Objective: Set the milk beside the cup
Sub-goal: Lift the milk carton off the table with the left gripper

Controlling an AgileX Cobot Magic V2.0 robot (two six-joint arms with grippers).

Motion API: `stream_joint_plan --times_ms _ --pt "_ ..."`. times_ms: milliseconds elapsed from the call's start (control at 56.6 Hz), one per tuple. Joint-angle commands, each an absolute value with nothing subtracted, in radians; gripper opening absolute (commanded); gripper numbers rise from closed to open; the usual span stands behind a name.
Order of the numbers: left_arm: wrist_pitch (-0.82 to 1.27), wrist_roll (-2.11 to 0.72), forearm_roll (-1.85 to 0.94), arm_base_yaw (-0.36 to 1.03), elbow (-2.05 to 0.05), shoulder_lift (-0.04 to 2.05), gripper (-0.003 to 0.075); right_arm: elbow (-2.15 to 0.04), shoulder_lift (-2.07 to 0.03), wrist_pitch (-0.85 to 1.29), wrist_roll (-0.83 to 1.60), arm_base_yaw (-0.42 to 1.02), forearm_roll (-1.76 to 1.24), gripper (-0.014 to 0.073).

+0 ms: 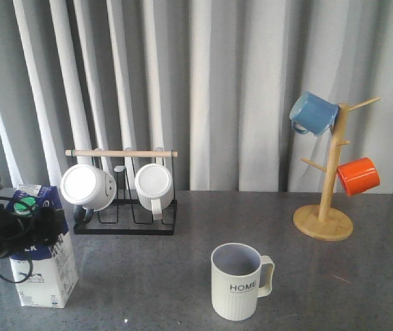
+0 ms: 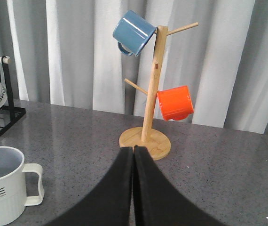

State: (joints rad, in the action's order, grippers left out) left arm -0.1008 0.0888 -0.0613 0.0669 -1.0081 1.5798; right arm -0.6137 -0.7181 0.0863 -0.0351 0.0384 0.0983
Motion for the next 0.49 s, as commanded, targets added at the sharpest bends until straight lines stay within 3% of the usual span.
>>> stream_joint_plan --times_ms 0,212,318,477 --pt "-0.204 0.09 -0.05 0.073 -1.042 1.561 0.0585 -0.639 -0.713 0.017 -0.036 0.033 0.107 -0.0008" --pt "-0.225 0.102 -0.042 0.073 -1.042 1.555 0.0166 -0.639 -0.713 0.017 -0.036 0.033 0.107 -0.0008" --pt "-0.224 0.102 -0.042 0.073 -1.042 1.54 -0.0008 -0.639 -0.713 0.017 -0.036 0.033 0.107 -0.0008" --pt "-0.227 0.102 -0.042 0.074 -1.042 1.487 -0.0008 -0.639 -0.713 0.017 -0.036 0.033 0.107 -0.0008"
